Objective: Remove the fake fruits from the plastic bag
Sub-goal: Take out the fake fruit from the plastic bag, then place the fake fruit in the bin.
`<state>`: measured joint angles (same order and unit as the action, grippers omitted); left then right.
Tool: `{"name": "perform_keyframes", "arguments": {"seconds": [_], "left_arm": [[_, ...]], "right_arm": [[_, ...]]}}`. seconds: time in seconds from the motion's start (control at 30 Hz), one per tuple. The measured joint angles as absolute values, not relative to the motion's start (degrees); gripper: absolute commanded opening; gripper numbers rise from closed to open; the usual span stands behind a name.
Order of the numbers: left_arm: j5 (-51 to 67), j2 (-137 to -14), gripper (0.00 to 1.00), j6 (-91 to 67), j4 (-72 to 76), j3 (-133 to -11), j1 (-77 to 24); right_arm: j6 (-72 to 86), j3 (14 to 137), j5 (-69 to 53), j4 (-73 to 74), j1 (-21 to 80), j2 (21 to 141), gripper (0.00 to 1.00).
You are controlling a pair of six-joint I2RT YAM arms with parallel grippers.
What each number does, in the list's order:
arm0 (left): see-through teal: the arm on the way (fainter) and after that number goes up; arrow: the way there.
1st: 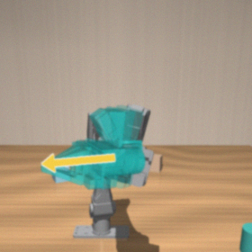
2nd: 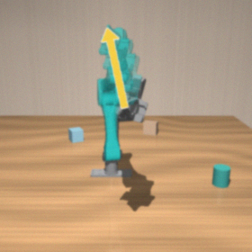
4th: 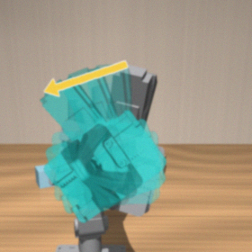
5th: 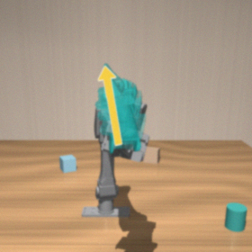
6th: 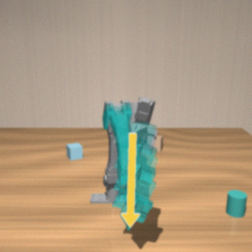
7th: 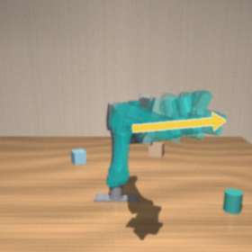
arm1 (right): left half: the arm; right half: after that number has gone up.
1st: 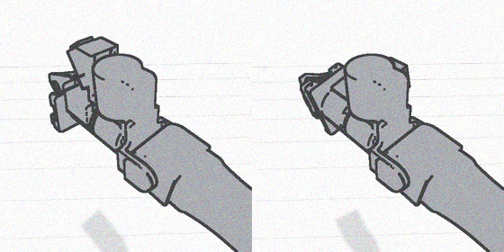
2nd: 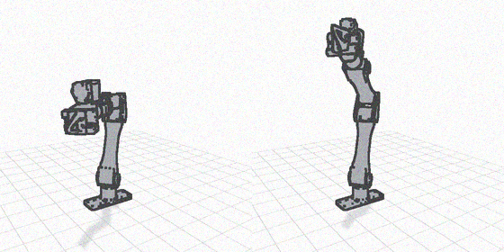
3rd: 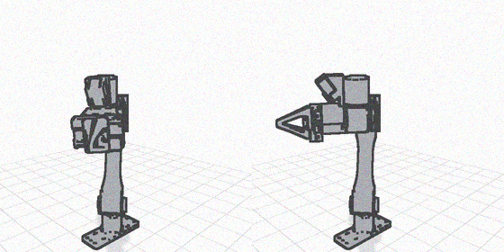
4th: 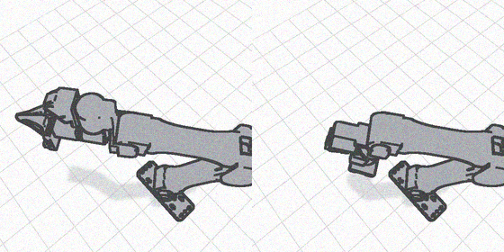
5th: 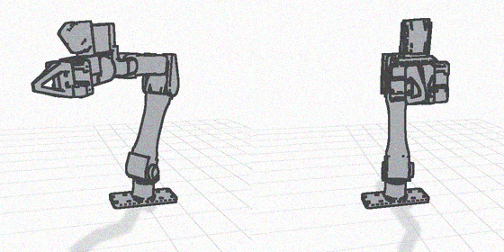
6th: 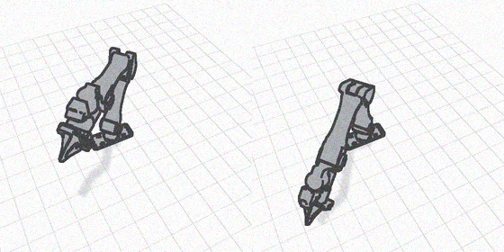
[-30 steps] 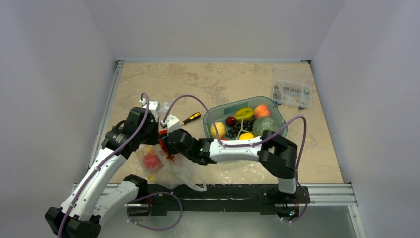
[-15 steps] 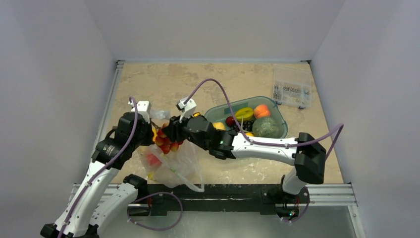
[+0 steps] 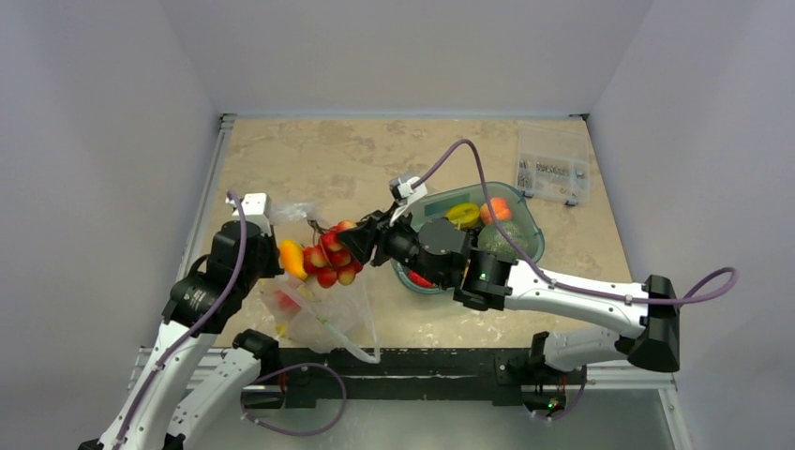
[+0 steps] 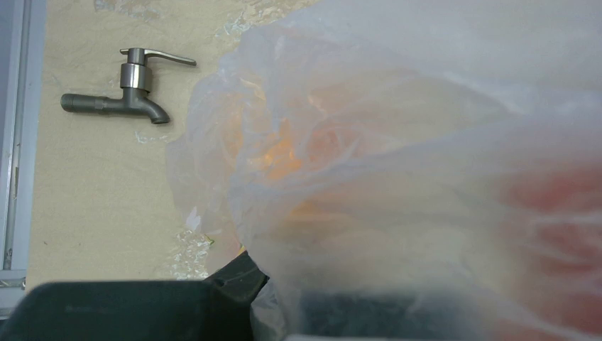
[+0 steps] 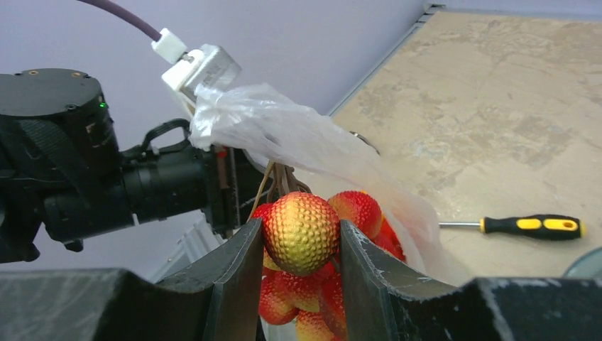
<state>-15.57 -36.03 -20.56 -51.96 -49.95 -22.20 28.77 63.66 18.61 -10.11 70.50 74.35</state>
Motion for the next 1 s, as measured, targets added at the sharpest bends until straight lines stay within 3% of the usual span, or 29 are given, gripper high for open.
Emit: {"name": "perform_keyframes", "arguments": {"seconds": [0.53, 0.77, 1.0], "left_arm": [[-16.3, -36.5, 0.0, -20.6, -52.1, -50.0, -22.2], [-16.3, -36.4, 0.0, -20.6, -52.1, -50.0, -22.2], [-16.3, -36.4, 0.0, -20.6, -52.1, -50.0, -22.2]], "right_arm": [[24.4, 58.1, 43.2, 12.5, 66.4, 56.4, 0.0], [28.2, 58.2, 47.5, 25.5, 52.8, 63.3, 0.0], [29.7, 58.5, 44.6, 30.3, 45.7, 75.2, 0.0]]}}
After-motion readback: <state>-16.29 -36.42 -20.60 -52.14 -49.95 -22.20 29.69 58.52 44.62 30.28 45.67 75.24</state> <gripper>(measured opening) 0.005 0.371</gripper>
